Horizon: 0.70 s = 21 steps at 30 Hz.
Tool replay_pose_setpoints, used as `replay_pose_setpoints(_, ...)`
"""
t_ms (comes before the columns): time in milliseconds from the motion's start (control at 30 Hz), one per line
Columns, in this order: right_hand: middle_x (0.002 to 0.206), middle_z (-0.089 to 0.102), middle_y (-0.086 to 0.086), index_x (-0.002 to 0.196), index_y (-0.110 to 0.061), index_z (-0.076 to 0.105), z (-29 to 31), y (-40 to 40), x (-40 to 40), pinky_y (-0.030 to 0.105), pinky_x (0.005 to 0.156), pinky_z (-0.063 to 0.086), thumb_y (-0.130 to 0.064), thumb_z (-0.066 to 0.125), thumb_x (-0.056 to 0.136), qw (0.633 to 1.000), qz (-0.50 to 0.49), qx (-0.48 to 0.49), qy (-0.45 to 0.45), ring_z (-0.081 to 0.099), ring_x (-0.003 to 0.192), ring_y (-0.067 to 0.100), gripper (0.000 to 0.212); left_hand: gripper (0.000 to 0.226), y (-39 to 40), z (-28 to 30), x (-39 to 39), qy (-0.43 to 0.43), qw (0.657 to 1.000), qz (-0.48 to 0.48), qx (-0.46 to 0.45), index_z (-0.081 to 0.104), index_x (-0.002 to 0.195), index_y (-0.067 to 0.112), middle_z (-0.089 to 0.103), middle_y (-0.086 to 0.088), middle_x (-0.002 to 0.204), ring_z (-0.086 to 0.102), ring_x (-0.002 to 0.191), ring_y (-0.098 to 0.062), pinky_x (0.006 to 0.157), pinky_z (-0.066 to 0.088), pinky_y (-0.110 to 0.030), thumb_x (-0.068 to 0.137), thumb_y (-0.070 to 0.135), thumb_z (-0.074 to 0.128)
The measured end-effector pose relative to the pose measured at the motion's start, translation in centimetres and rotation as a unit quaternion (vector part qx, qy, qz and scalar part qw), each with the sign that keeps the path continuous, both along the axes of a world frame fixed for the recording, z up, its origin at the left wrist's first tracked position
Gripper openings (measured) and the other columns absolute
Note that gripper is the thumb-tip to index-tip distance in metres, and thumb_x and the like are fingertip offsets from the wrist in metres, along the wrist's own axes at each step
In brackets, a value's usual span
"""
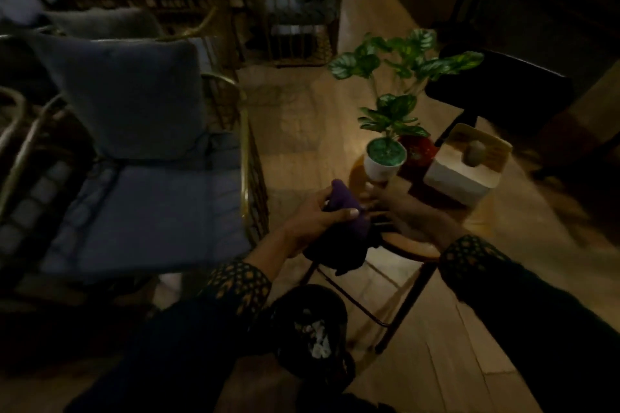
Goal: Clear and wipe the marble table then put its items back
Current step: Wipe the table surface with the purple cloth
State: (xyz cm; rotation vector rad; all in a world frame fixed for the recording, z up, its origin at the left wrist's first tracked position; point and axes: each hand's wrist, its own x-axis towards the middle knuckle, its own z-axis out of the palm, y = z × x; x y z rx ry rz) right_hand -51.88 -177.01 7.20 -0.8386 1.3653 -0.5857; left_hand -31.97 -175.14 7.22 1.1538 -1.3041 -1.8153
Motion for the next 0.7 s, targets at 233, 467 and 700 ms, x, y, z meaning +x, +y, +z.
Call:
replay_pose_setpoints(233, 0.124, 0.064, 0.017, 0.113, -0.015, 0.066, -4.4, 12.7, 13.1, 0.056, 0.101, 0.041, -0.069, 0.037, 0.09, 0.981, 0.035, 0.123, -0.149, 0.058, 0.116, 0.037, 0.066, 0.024, 12.9, 0.2, 10.7, 0.021, 0.972, 0.235, 0.003, 0.06, 0.109, 0.014, 0.067, -0.01, 0.115, 0.064, 0.109, -0.025, 0.098, 0.05, -0.041, 0.087, 0.009, 0.067)
replay_pose_setpoints(467, 0.112, 0.071, 0.008, 0.123, -0.021, 0.062, -2.4, 22.6, 27.0, 0.04, 0.073, 0.058, -0.031, 0.077, 0.077, 0.959, 0.242, 0.048, -0.142, 0.07, 0.097, 0.026, 0.049, 0.04, 30.9, -0.7, 20.3, -0.01, 0.883, 0.47, 0.012, 0.053, 0.127, 0.003, 0.063, -0.016, 0.123, 0.063, 0.111, -0.026, 0.098, 0.051, -0.042, 0.089, 0.002, 0.064)
replay_pose_setpoints(700, 0.115, 0.069, 0.011, 0.12, -0.015, 0.062, -3.9, 31.3, 36.3, 0.045, 0.083, 0.057, -0.007, 0.074, 0.08, 0.883, 0.466, 0.008, -0.049, 0.068, 0.099, 0.027, 0.042, 0.048, 46.1, -3.7, 24.0, -0.035, 0.78, 0.615, 0.111, 0.049, 0.134, 0.018, 0.059, -0.007, 0.129, 0.063, 0.107, -0.024, 0.084, 0.058, -0.04, 0.09, 0.019, 0.067)
